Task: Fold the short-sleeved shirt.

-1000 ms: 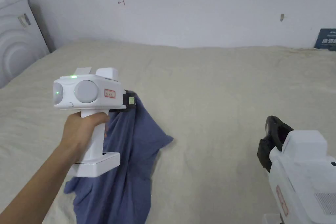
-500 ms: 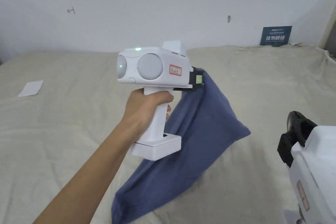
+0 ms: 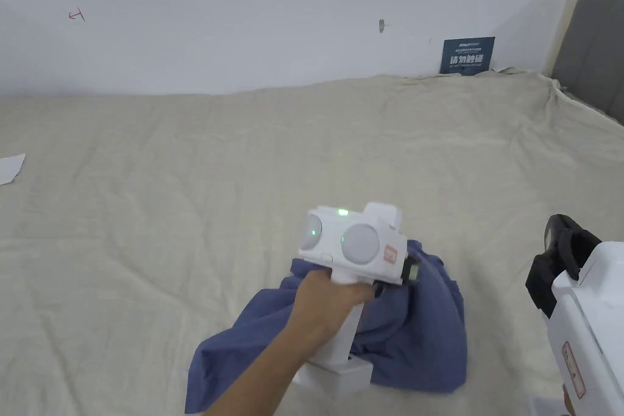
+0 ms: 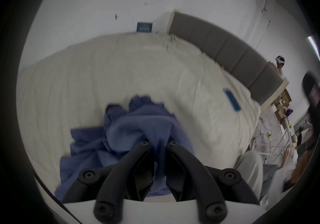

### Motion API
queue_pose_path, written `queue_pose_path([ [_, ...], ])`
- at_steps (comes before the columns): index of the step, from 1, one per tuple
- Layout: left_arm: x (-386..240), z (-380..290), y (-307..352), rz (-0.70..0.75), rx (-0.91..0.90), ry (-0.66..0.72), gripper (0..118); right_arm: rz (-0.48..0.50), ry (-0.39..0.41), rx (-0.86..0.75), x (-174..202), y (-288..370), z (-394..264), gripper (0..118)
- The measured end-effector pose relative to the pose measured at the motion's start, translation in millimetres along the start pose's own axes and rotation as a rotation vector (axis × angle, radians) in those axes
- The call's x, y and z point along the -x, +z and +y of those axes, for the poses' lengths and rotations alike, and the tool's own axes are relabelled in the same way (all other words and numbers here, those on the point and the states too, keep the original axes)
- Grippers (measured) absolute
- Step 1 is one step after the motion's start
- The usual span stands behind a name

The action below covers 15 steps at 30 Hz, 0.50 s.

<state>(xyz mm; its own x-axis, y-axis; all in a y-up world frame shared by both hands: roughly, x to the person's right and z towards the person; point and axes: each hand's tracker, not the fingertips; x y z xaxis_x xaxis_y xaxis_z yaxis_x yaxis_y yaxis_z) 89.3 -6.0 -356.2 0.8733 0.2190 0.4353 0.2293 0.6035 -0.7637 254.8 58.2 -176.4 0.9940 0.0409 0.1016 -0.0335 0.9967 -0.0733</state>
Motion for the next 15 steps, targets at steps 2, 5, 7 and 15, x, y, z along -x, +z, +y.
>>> queue_pose_path([
  [2, 1, -17, -17, 0.039, 0.041, -0.015, 9, 0.001, 0.005, 0.003, -5, -2, -4, 0],
  [5, 7, -39, -36, 0.086, 0.108, -0.011, 9, 0.004, 0.008, 0.009, -4, -2, -5, 0],
  [7, 12, -52, -47, 0.106, 0.155, -0.009, 9, 0.004, 0.009, 0.012, -3, -2, -7, 0],
  [15, 8, -62, -51, 0.087, 0.182, -0.021, 10, 0.009, 0.015, 0.018, -2, -4, -7, 0],
])
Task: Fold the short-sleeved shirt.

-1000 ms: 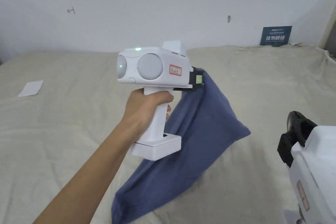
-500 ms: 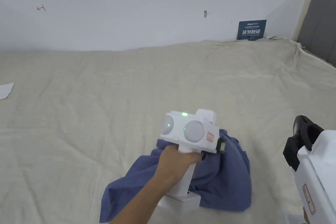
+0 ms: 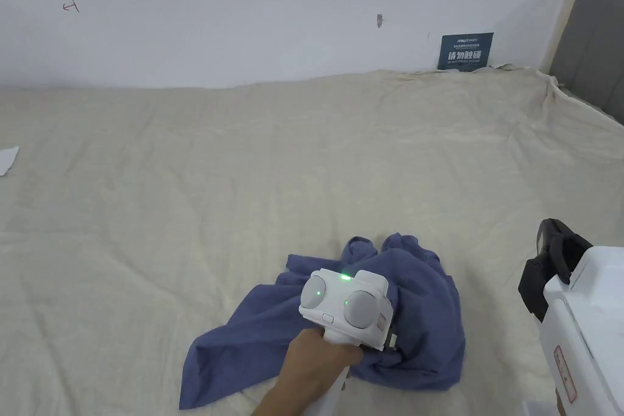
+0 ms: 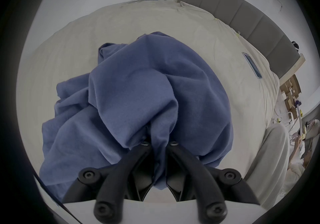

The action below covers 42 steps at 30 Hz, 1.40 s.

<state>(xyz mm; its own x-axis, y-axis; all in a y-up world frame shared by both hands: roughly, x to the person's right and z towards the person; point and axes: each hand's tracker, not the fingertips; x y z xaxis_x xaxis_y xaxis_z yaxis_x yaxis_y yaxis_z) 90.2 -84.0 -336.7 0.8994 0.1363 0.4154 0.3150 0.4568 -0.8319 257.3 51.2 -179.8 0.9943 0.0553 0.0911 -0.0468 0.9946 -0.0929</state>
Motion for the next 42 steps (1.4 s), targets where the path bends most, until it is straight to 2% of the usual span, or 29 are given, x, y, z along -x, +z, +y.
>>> queue_pose_path([
  [3, 3, 1, 7, -0.006, -0.025, 0.018, 12, 0.002, -0.004, -0.004, -2, -1, 0, 0],
  [6, 8, 0, 20, -0.029, -0.063, 0.074, 37, 0.006, 0.000, -0.008, 0, -1, 2, 0],
  [10, 11, -1, 42, -0.020, -0.132, 0.089, 111, 0.013, 0.002, -0.019, 0, -1, 5, 0],
  [11, 12, -1, 49, -0.009, -0.169, 0.085, 118, 0.015, 0.003, -0.021, 1, -1, 6, 0],
  [19, 39, -9, 134, 0.080, -0.524, 0.120, 118, 0.032, 0.007, -0.042, 9, 2, 13, 0],
  [28, 86, -44, 207, 0.316, -0.819, 0.173, 118, 0.052, 0.010, -0.057, 16, 3, 15, 0],
  [33, 107, -73, 225, 0.482, -0.938, 0.170, 118, 0.058, 0.006, -0.060, 19, 2, 13, 0],
  [36, 117, -92, 228, 0.561, -0.986, 0.155, 114, 0.063, 0.001, -0.060, 19, 0, 11, 0],
  [38, 121, -104, 229, 0.604, -1.017, 0.144, 97, 0.064, 0.000, -0.062, 23, 1, 13, 0],
  [39, 123, -109, 229, 0.620, -1.024, 0.140, 84, 0.065, -0.002, -0.063, 24, 1, 13, 0],
  [41, 127, -118, 228, 0.647, -1.034, 0.135, 45, 0.068, -0.003, -0.062, 26, 1, 13, 0],
  [42, 130, -121, 228, 0.651, -1.035, 0.146, 32, 0.070, -0.003, -0.064, 25, 0, 11, 0],
])
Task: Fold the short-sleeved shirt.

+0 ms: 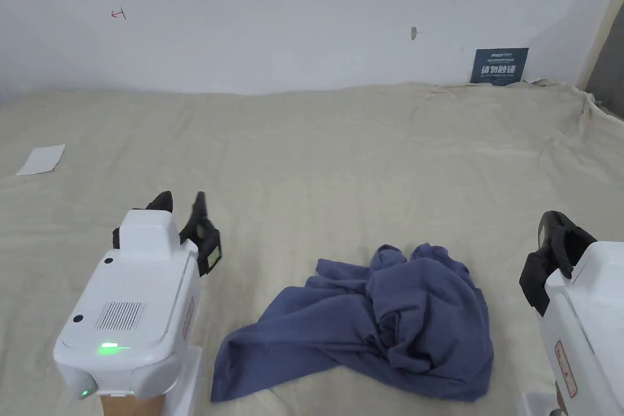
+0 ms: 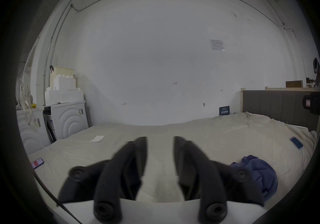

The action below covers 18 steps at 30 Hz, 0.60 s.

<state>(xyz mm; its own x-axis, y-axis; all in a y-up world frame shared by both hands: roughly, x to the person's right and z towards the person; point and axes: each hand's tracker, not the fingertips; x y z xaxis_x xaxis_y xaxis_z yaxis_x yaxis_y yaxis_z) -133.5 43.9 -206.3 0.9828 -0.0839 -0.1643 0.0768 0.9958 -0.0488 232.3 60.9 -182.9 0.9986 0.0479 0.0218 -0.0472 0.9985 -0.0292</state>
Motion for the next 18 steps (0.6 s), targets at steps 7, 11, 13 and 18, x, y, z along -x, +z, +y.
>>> queue_pose_path([
  [7, 14, -12, 6, 0.011, 0.009, 0.000, 0, 0.006, -0.002, -0.003, 0, 0, -5, 0],
  [11, 14, -17, 10, 0.008, 0.027, -0.009, 0, 0.009, -0.006, 0.000, -1, 0, -8, 0],
  [13, 14, -18, 10, 0.008, 0.031, -0.006, 0, 0.011, -0.006, 0.003, -1, -1, -8, 0],
  [18, 11, -19, 9, 0.006, 0.046, -0.010, 0, 0.013, -0.006, 0.001, 1, 1, -6, 0],
])
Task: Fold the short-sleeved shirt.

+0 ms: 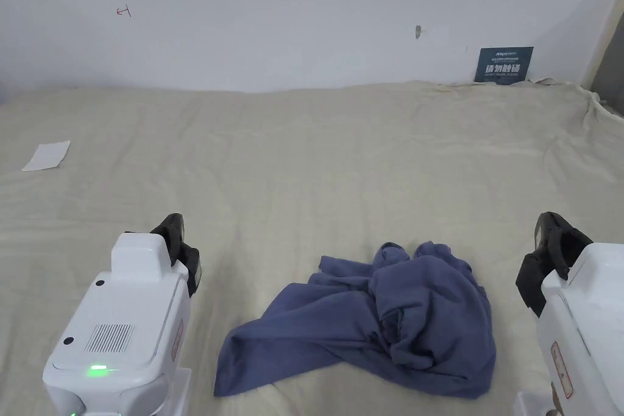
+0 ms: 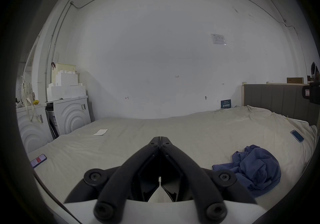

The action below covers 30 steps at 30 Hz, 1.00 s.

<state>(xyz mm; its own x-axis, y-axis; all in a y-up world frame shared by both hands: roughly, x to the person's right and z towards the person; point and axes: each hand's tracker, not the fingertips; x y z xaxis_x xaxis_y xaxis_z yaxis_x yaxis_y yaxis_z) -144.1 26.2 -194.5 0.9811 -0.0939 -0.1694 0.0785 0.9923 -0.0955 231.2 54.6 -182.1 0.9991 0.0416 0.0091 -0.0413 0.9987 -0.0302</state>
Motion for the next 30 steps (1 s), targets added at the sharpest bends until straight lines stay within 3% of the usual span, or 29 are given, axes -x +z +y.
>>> queue_pose_path([
  [10, -5, 0, -47, -0.140, 0.513, 0.093, 0, -0.002, -0.001, 0.011, 0, 0, 0, 0],
  [16, -17, -45, -62, -0.173, 0.789, 0.052, 0, 0.001, -0.002, 0.025, 1, -4, -4, 0],
  [20, -18, -77, -65, -0.182, 0.889, 0.107, 0, 0.004, 0.002, 0.037, 2, -5, -7, 0],
  [21, -18, -84, -66, -0.183, 0.916, 0.109, 4, 0.004, 0.003, 0.040, 2, -6, -8, 0],
  [24, -20, -97, -64, -0.177, 0.941, 0.108, 32, 0.007, 0.003, 0.050, 0, -8, -12, 0],
  [26, -20, -103, -66, -0.170, 0.961, 0.112, 73, 0.007, 0.004, 0.056, 2, -8, -13, 0],
  [28, -21, -108, -67, -0.150, 0.978, 0.103, 104, 0.009, 0.002, 0.062, 2, -8, -14, 0],
  [30, -22, -112, -68, -0.139, 0.992, 0.091, 105, 0.012, 0.004, 0.068, 4, -8, -15, 0],
])
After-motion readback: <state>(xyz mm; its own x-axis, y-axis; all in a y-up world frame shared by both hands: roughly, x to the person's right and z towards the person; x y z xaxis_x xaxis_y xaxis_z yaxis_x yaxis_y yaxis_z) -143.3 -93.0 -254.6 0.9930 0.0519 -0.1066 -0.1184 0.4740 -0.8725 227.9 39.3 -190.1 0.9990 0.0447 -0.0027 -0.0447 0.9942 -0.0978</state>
